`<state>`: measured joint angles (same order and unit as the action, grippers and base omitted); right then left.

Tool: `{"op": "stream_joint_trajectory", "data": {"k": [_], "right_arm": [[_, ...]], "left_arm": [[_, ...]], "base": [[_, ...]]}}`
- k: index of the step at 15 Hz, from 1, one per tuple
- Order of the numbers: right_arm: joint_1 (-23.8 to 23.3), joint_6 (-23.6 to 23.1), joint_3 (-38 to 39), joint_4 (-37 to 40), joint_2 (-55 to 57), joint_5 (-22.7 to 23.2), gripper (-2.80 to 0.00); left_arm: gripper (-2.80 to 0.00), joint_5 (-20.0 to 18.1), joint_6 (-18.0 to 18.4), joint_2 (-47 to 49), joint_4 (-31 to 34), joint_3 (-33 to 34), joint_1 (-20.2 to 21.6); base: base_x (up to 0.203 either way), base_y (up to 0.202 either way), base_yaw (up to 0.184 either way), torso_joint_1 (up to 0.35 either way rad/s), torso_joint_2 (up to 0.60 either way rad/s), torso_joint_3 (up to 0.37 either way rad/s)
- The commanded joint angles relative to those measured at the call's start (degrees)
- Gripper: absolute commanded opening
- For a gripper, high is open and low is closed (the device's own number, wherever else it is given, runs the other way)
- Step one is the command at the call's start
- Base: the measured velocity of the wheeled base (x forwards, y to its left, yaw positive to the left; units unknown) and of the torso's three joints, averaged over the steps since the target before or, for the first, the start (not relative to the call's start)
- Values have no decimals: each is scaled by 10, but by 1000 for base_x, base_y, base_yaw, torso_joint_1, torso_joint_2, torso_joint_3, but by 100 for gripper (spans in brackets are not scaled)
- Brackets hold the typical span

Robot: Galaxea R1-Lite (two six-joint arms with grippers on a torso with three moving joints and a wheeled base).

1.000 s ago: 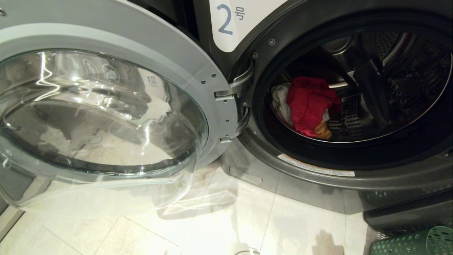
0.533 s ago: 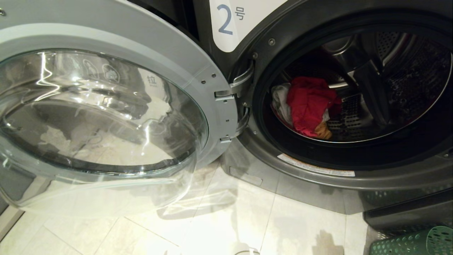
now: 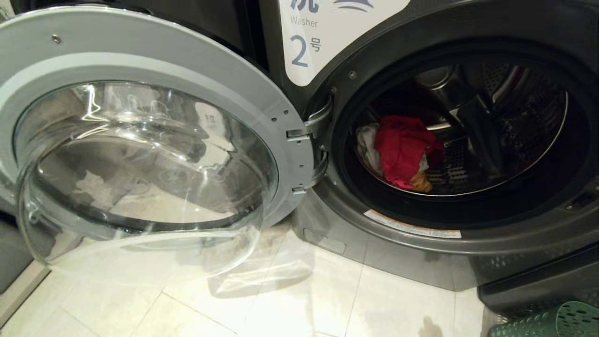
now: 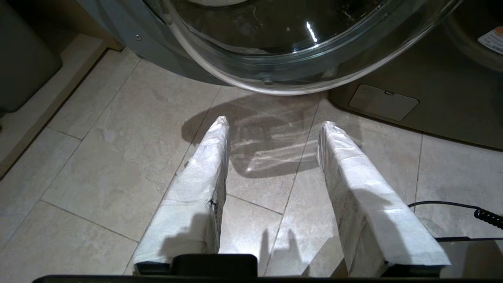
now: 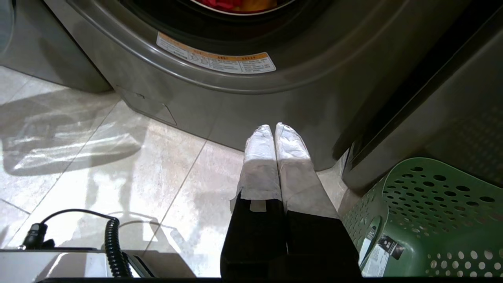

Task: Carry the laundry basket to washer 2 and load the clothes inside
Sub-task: Close the washing machine door with the left hand

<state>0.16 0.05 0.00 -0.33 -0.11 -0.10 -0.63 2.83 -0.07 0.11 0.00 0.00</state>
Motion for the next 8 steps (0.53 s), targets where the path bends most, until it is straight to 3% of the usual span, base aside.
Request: {"op": "stream_joint_trajectory", "data": {"k": [1, 8], "right_arm": [[0, 0, 0, 0, 1, 0, -280], [0, 0, 0, 0, 1, -6, -280]], "left_arm": [[-280, 0, 0, 1, 0, 0, 0], [-280, -1, 1, 1, 0, 0, 0]], "base": [[0, 0, 0, 7, -1, 200], [0, 0, 0, 0, -2, 199]]}}
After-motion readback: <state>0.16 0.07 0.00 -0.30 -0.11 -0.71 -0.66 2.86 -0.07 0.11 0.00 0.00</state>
